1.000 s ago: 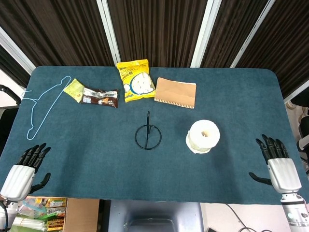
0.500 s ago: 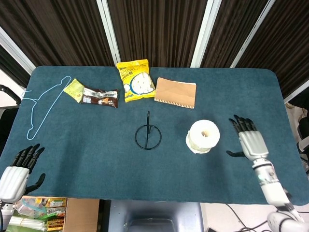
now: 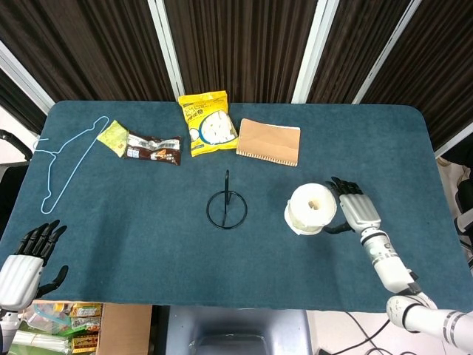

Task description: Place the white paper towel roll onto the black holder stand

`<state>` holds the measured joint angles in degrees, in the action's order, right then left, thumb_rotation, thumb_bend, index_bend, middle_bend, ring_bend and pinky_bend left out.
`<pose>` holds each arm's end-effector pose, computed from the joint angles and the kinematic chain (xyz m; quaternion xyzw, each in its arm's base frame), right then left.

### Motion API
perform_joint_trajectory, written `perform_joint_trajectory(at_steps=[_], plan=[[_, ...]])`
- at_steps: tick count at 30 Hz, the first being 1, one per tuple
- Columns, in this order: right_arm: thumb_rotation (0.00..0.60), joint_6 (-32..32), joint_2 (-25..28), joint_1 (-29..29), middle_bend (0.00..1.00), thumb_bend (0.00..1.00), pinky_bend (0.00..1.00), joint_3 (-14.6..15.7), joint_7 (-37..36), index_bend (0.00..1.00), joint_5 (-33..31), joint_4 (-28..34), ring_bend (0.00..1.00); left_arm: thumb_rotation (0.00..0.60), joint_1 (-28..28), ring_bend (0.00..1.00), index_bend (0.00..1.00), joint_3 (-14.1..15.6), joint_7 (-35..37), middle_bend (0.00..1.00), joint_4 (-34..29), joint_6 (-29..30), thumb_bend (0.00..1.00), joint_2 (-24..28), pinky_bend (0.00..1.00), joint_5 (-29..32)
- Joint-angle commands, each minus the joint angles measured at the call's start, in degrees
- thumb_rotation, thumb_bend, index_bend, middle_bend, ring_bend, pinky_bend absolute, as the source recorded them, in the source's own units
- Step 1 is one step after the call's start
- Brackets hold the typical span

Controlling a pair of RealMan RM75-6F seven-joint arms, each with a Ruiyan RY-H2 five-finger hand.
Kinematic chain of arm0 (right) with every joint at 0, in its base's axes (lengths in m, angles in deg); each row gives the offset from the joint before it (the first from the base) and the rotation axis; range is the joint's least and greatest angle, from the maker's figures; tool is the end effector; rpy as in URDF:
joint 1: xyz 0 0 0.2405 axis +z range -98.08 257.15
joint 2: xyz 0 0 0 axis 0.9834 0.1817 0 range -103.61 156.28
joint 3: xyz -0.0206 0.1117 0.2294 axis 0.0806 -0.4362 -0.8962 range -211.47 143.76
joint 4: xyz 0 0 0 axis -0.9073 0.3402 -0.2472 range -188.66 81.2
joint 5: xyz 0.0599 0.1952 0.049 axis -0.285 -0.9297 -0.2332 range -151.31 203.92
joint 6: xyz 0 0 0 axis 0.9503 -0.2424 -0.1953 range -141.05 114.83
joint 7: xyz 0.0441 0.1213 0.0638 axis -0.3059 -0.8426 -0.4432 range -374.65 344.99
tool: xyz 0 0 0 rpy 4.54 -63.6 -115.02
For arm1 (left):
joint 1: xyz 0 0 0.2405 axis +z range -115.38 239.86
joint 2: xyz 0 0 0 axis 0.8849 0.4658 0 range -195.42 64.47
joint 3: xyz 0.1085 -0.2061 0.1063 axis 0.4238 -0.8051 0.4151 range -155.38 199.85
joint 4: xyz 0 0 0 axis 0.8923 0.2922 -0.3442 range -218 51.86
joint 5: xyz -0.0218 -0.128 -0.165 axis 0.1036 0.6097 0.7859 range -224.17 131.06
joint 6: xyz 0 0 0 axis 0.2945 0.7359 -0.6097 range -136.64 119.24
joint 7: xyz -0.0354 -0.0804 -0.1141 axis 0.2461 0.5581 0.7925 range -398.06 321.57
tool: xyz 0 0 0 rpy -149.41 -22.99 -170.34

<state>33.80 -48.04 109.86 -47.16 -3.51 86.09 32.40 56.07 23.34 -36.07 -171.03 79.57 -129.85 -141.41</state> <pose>-0.2581 -0.3343 0.0644 0.6673 -0.4868 0.2963 0.4796 -0.3040 0.1729 0.1532 -0.6516 -0.3423 -0.4065 0.5413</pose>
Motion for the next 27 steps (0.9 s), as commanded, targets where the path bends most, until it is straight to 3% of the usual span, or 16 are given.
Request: perform_joint_trajectory(at_steps=[1, 8, 11, 14, 17, 20, 27], plan=[[0.6, -1.44, 0.09, 1.19, 0.0, 0.06, 0.0, -0.18, -1.53, 0.0, -0.86, -0.27, 0.0, 0.6, 0.0, 0.01, 0.0, 0.0, -0.04, 0.0, -0.01, -0.01, 0.41, 0.01, 0.11, 0.0], [0.6, -2.93, 0.03, 3.47, 0.02, 0.07, 0.0, 0.28, -1.77, 0.02, -1.9, -0.41, 0.0, 0.6, 0.09, 0.01, 0.0, 0.05, -0.01, 0.0, 0.01, 0.2, 0.42, -0.01, 0.12, -0.14], [0.6, -2.65, -0.11, 3.98, 0.2, 0.07, 0.08, 0.62, -1.49, 0.22, -2.37, -0.24, 0.07, 0.6, 0.13, 0.01, 0.0, 0.08, 0.06, 0.0, 0.01, 0.32, 0.42, 0.05, 0.12, -0.24], [0.6, -3.11, -0.13, 4.55, 0.36, 0.13, 0.33, 1.05, -1.28, 0.46, -3.49, -0.09, 0.29, 0.6, 0.18, 0.01, 0.0, 0.16, 0.16, 0.0, -0.01, 0.35, 0.41, 0.12, 0.12, -0.3], [0.6, -3.3, -0.3, 4.98, 0.51, 0.21, 0.49, 1.29, -1.54, 0.64, -4.44, -0.26, 0.48, 0.6, 0.22, 0.01, 0.0, 0.2, 0.2, 0.0, -0.07, 0.5, 0.41, 0.19, 0.12, -0.48], [0.6, -1.8, -0.66, 4.74, 0.59, 0.26, 0.54, 1.24, -2.46, 0.73, -3.91, -0.28, 0.56, 0.6, 0.27, 0.01, 0.0, 0.22, 0.23, 0.0, -0.05, 0.67, 0.41, 0.2, 0.12, -0.61], [0.6, 8.23, 1.26, 1.71, 0.63, 0.31, 0.56, -0.02, -6.33, 0.78, 4.28, 3.68, 0.61, 0.6, 0.22, 0.01, 0.0, 0.13, -0.12, 0.0, 0.05, 0.54, 0.41, 0.05, 0.12, -0.47]])
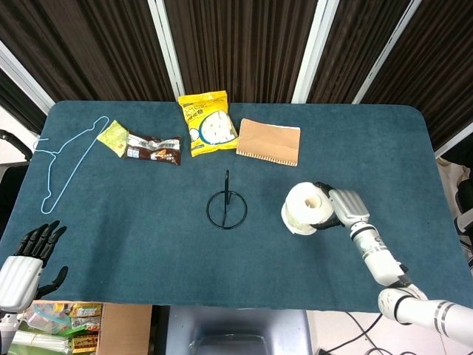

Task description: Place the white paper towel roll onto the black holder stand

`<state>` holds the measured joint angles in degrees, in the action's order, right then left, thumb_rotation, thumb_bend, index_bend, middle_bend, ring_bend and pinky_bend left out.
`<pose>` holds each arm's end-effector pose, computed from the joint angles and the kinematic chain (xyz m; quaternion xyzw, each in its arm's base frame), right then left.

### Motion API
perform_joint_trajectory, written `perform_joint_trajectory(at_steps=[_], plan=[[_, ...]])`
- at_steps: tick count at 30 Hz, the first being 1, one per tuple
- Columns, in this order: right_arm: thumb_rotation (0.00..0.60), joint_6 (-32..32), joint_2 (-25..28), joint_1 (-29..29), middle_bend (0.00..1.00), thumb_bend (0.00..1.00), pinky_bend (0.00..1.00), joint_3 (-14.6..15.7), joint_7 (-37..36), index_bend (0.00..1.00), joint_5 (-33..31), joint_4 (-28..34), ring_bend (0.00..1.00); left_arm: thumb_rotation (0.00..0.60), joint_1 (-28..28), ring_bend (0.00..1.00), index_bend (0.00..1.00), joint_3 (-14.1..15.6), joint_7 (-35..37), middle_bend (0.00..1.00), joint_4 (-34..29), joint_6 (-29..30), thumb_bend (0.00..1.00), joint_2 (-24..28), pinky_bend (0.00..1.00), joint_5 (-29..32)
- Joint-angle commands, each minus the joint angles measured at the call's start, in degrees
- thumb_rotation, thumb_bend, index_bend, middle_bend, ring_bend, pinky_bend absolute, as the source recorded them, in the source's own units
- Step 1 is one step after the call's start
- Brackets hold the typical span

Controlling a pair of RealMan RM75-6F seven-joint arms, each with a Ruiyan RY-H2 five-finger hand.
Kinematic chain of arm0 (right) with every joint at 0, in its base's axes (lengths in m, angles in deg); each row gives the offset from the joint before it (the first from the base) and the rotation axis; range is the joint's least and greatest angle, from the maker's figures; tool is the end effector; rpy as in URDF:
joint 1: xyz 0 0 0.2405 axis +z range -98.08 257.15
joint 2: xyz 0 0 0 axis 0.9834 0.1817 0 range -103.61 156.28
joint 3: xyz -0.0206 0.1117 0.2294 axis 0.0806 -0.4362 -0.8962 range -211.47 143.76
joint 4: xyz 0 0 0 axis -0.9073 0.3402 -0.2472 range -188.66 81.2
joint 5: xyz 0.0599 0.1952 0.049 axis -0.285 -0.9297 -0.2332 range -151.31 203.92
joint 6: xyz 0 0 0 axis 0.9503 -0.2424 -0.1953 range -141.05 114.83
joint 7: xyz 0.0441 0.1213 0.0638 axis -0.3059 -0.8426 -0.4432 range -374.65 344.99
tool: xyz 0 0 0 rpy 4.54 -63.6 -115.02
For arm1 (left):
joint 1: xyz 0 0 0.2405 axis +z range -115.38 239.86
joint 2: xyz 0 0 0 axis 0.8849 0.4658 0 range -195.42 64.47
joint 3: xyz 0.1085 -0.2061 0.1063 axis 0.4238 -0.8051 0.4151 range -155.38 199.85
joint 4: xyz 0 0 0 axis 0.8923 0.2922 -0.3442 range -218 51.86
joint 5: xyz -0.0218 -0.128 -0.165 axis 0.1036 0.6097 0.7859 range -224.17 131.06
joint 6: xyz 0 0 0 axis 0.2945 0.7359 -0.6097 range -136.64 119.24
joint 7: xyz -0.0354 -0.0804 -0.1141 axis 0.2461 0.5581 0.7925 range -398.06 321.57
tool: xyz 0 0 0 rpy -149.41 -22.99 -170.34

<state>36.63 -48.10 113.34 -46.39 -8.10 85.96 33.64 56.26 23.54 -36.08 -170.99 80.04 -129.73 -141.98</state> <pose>-0.2336 -0.3460 0.0653 0.6563 -0.4899 0.3416 0.4610 -0.3034 0.1709 0.1539 -0.6534 -0.3393 -0.4078 0.5400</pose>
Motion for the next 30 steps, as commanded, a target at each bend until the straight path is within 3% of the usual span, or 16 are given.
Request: perform_joint_trajectory(at_steps=[1, 9, 13, 20, 30], plan=[[0.6, 6.43, 2.09, -2.07, 0.63, 0.31, 0.56, -1.04, -2.0, 0.79, 5.15, 3.64, 0.61, 0.6, 0.1, 0.01, 0.0, -0.14, -0.19, 0.0, -0.03, 0.15, 0.41, -0.11, 0.12, 0.25], [0.6, 12.93, 10.8, -3.27, 0.64, 0.31, 0.56, -5.24, -3.67, 0.79, 9.91, 18.37, 0.61, 0.6, 0.27, 0.01, 0.0, -0.14, -1.67, 0.0, -0.49, 0.13, 0.42, -0.55, 0.11, 0.38], [0.6, 14.44, 13.26, -2.13, 0.64, 0.31, 0.56, -8.25, -2.38, 0.79, 8.85, 24.74, 0.61, 0.6, 0.23, 0.01, 0.0, -0.11, -2.07, 0.0, -0.63, -0.08, 0.41, -0.68, 0.11, 0.4], [0.6, 14.83, 14.0, 3.46, 0.64, 0.31, 0.56, -13.42, 5.22, 0.79, -0.74, 32.45, 0.61, 0.6, 0.21, 0.01, 0.0, -0.21, -1.64, 0.0, -0.66, -0.02, 0.41, -0.55, 0.11, 0.47], [0.6, 17.67, 10.32, 11.72, 0.64, 0.31, 0.56, -15.34, 15.63, 0.79, -13.35, 36.43, 0.62, 0.6, 0.3, 0.01, 0.0, -0.38, 0.23, 0.0, -0.17, 0.56, 0.42, -0.18, 0.11, 0.42]])
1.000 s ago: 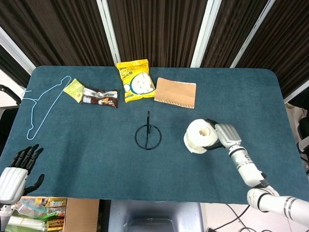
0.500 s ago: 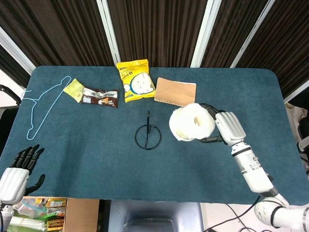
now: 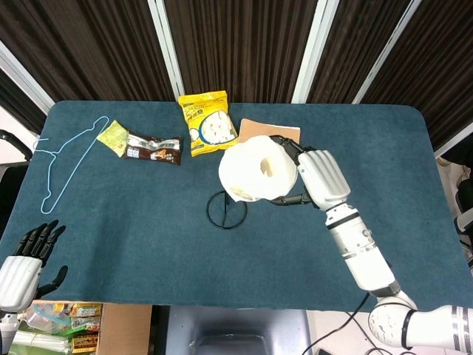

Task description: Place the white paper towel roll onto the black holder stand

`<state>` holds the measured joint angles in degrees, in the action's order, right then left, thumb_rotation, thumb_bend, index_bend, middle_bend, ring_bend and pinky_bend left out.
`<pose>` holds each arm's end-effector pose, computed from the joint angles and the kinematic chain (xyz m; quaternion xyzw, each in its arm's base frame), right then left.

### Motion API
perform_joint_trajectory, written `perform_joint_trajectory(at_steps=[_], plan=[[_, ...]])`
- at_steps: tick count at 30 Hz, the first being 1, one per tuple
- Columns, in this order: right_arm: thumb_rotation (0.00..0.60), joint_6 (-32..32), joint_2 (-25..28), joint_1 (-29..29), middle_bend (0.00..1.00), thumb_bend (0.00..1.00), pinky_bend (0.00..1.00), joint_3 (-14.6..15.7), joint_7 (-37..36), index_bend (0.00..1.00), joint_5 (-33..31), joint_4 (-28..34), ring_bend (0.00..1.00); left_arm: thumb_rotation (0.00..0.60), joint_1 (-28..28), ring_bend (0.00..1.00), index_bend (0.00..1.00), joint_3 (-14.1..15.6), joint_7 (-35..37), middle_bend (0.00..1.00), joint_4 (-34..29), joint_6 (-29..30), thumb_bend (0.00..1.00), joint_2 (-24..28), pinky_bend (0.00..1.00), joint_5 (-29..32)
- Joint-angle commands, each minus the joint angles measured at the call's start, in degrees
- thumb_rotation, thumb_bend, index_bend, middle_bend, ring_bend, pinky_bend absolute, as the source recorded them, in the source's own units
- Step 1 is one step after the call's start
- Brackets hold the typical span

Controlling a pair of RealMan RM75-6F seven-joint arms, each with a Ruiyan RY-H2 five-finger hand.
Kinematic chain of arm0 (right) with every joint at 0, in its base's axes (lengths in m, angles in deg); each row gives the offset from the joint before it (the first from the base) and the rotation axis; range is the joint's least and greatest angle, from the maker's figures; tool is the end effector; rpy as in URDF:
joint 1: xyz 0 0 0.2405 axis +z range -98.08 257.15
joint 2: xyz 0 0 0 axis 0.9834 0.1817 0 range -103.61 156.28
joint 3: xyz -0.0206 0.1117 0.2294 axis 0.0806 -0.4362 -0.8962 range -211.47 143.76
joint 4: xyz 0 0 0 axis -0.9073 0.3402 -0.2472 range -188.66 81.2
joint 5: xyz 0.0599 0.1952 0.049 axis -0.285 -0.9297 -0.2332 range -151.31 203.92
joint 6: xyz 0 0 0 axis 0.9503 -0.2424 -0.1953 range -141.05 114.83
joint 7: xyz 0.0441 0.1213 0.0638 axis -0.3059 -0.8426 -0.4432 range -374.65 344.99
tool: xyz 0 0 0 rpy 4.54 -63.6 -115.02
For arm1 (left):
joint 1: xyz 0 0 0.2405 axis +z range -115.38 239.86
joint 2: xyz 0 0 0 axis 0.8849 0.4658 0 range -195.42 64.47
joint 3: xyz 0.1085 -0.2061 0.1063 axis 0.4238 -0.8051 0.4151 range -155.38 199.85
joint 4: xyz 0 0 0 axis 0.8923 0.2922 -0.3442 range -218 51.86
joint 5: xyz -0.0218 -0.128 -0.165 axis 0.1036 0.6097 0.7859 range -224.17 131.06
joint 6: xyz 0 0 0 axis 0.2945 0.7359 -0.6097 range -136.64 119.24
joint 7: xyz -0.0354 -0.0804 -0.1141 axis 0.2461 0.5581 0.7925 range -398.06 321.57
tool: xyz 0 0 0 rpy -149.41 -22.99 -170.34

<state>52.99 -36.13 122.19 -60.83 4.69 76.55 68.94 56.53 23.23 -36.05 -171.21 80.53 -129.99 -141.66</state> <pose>-0.0410 -0.3275 0.1509 0.6243 -0.4064 0.5406 0.3909 -0.3027 0.1706 0.1543 -0.6468 -0.3405 -0.4129 0.5434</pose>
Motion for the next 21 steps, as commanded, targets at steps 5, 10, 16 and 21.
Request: perform_joint_trajectory(at_steps=[5, 10, 16, 21], plan=[[0.6, 2.65, -3.71, 6.54, 0.64, 0.31, 0.56, -1.31, 5.79, 0.79, -10.32, 1.23, 0.62, 0.6, 0.23, 0.01, 0.0, -0.06, 0.86, 0.0, 0.18, 0.66, 0.42, 0.27, 0.11, -0.14], [0.6, 2.56, -5.23, 9.44, 0.64, 0.31, 0.56, -1.35, 7.06, 0.79, -15.76, 0.64, 0.62, 0.6, 0.25, 0.01, 0.0, -0.04, 1.28, 0.0, 0.29, 0.77, 0.42, 0.36, 0.11, -0.26], [0.6, 4.23, -6.22, 12.39, 0.64, 0.31, 0.56, -0.44, 10.29, 0.79, -19.59, -0.45, 0.62, 0.6, 0.28, 0.01, 0.0, 0.06, 1.89, 0.0, 0.56, 1.02, 0.42, 0.43, 0.11, -0.63], [0.6, 6.86, -7.57, 14.65, 0.64, 0.31, 0.56, 0.99, 14.41, 0.78, -21.54, -0.51, 0.62, 0.6, 0.19, 0.01, 0.0, 0.11, 1.76, 0.0, 0.52, 0.87, 0.42, 0.38, 0.11, -0.74]])
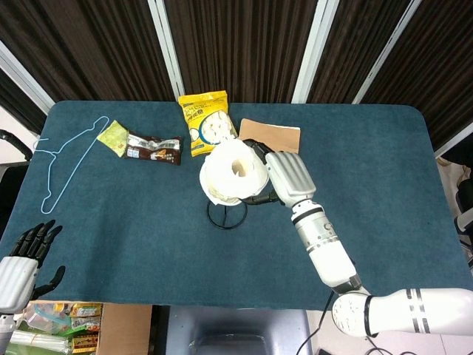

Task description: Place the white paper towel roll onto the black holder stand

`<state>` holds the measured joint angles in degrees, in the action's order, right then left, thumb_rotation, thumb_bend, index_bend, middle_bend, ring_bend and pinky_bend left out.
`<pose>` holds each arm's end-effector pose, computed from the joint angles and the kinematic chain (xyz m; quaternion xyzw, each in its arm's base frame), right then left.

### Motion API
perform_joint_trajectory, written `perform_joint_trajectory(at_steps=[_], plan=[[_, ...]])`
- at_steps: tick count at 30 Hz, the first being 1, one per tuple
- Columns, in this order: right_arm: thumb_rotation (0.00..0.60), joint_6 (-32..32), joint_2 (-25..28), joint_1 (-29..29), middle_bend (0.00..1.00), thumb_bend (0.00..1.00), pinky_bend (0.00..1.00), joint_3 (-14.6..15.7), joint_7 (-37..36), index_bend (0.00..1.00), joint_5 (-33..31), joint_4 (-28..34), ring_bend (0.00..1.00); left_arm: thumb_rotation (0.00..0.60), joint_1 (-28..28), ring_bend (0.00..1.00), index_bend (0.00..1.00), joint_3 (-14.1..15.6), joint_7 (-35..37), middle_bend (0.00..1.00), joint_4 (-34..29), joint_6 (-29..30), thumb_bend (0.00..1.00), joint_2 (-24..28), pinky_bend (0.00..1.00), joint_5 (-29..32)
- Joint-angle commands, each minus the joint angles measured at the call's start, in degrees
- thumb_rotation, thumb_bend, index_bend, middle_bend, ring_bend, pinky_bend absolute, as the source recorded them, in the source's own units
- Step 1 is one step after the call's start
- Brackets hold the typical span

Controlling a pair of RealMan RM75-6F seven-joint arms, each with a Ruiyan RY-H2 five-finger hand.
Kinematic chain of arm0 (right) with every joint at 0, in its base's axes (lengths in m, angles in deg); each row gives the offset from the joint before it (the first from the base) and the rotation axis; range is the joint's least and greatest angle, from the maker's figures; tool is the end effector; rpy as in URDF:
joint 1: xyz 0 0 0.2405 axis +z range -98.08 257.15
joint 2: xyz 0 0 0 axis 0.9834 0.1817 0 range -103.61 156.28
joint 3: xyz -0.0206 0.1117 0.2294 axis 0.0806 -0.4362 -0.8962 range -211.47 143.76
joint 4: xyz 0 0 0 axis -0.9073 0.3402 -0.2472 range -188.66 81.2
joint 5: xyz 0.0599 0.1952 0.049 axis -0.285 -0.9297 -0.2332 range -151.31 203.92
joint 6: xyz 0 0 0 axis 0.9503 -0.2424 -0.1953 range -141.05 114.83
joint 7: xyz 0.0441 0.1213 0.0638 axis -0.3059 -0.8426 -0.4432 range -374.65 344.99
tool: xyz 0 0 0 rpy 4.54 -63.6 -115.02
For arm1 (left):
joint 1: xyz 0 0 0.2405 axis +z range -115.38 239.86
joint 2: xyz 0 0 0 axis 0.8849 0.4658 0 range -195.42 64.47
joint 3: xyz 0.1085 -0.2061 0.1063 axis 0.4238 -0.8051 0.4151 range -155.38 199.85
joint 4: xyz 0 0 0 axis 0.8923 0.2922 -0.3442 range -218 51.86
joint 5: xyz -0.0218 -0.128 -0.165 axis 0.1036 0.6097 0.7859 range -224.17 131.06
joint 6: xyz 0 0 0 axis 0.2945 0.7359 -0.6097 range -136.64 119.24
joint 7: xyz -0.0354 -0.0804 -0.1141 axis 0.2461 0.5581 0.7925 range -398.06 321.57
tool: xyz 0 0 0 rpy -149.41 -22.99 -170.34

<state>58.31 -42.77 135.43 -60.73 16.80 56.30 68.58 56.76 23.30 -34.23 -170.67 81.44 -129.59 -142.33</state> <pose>-0.0036 -0.3389 0.1145 0.6366 -0.4431 0.4840 0.4051 -0.3034 0.1690 0.1584 -0.6442 -0.3409 -0.4221 0.5392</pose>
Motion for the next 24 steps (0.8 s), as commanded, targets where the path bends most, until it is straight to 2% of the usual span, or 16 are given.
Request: perform_joint_trajectory(at_steps=[1, 5, 7, 8, 10, 12, 14, 19, 24], plan=[[0.6, 2.12, -1.26, 1.89, 0.64, 0.31, 0.56, 1.11, 3.16, 0.78, -1.87, -0.2, 0.62, 0.6, -0.05, 0.01, 0.0, 0.05, -0.07, 0.0, -0.03, -0.07, 0.42, -0.03, 0.11, -0.11], [0.6, 5.53, -2.69, 3.84, 0.64, 0.31, 0.56, 2.04, 7.29, 0.75, -4.06, -0.36, 0.62, 0.6, -0.01, 0.01, 0.0, 0.05, 0.14, 0.0, -0.05, 0.04, 0.42, 0.06, 0.11, -0.12], [0.6, 6.65, -3.35, 4.3, 0.64, 0.31, 0.56, 2.29, 8.34, 0.71, -5.5, -0.55, 0.61, 0.6, 0.01, 0.01, 0.0, 0.04, 0.23, 0.0, -0.05, 0.01, 0.42, 0.1, 0.11, -0.02], [0.6, 6.84, -3.62, 4.5, 0.62, 0.31, 0.56, 2.27, 8.58, 0.65, -6.57, -0.61, 0.59, 0.6, -0.01, 0.01, 0.0, 0.04, 0.33, 0.0, -0.05, -0.04, 0.42, 0.14, 0.11, 0.0], [0.6, 6.19, -3.79, 4.46, 0.55, 0.31, 0.52, 2.19, 7.92, 0.47, -7.1, -0.89, 0.52, 0.6, -0.02, 0.01, 0.0, 0.09, 0.46, 0.0, -0.07, -0.08, 0.42, 0.22, 0.11, -0.04], [0.6, 4.82, -3.61, 4.12, 0.37, 0.31, 0.41, 2.19, 6.65, 0.14, -7.16, -1.12, 0.36, 0.6, 0.01, 0.01, 0.0, 0.1, 0.55, 0.0, -0.1, 0.02, 0.42, 0.28, 0.11, -0.11], [0.6, 3.9, -3.28, 3.93, 0.27, 0.29, 0.34, 2.36, 6.1, 0.04, -6.82, -1.38, 0.26, 0.6, 0.06, 0.01, 0.0, 0.1, 0.61, 0.0, -0.08, 0.18, 0.42, 0.3, 0.11, -0.18], [0.6, 2.87, -2.61, 3.68, 0.07, 0.21, 0.17, 2.9, 5.65, 0.0, -5.96, -1.51, 0.06, 0.6, 0.04, 0.01, 0.0, 0.14, 0.66, 0.0, -0.02, 0.09, 0.42, 0.31, 0.11, -0.2], [0.6, 3.93, -0.77, 2.59, 0.02, 0.2, 0.14, 3.98, 5.81, 0.0, -3.62, -0.17, 0.02, 0.6, 0.0, 0.01, 0.0, 0.18, 0.52, 0.0, -0.13, -0.03, 0.42, 0.29, 0.11, -0.24]])
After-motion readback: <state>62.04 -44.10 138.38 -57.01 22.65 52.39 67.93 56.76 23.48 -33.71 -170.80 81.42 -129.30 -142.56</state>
